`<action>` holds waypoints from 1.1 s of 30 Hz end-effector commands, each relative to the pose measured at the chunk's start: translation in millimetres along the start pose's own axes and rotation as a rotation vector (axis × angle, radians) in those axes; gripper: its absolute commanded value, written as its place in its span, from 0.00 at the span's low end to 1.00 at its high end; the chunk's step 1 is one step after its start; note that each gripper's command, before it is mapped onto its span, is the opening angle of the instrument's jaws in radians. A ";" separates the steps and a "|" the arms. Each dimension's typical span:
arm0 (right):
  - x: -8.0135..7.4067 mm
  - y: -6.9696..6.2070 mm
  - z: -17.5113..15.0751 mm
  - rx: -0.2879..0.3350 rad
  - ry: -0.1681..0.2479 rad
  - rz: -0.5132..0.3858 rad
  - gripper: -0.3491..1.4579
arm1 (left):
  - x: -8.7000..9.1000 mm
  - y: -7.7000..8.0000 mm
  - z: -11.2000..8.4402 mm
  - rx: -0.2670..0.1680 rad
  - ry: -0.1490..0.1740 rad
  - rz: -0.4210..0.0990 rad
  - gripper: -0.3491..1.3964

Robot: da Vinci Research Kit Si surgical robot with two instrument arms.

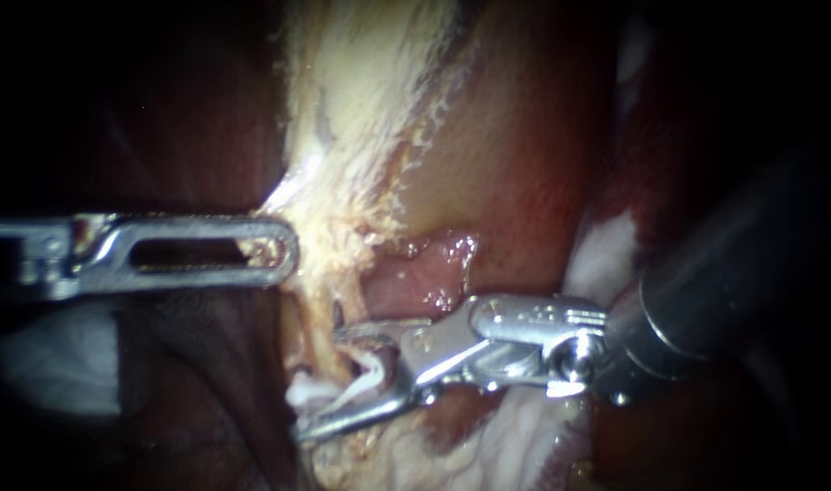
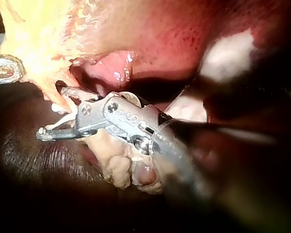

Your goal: Clipping third clip left tube

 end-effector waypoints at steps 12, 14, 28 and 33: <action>1.1 0.2 1.3 0.046 0.054 0.030 0.52 | 0.1 0.0 0.2 0.000 -0.001 0.000 0.00; 1.3 0.5 1.6 0.045 0.067 0.030 0.52 | 0.1 0.0 0.3 0.000 -0.001 0.000 0.00; 3.6 2.0 0.5 0.016 0.157 0.055 0.48 | 0.2 -0.1 0.7 0.000 -0.001 0.000 0.00; 4.5 2.1 -0.9 0.007 0.184 0.063 0.44 | 0.2 -0.2 0.8 0.000 -0.001 0.000 0.00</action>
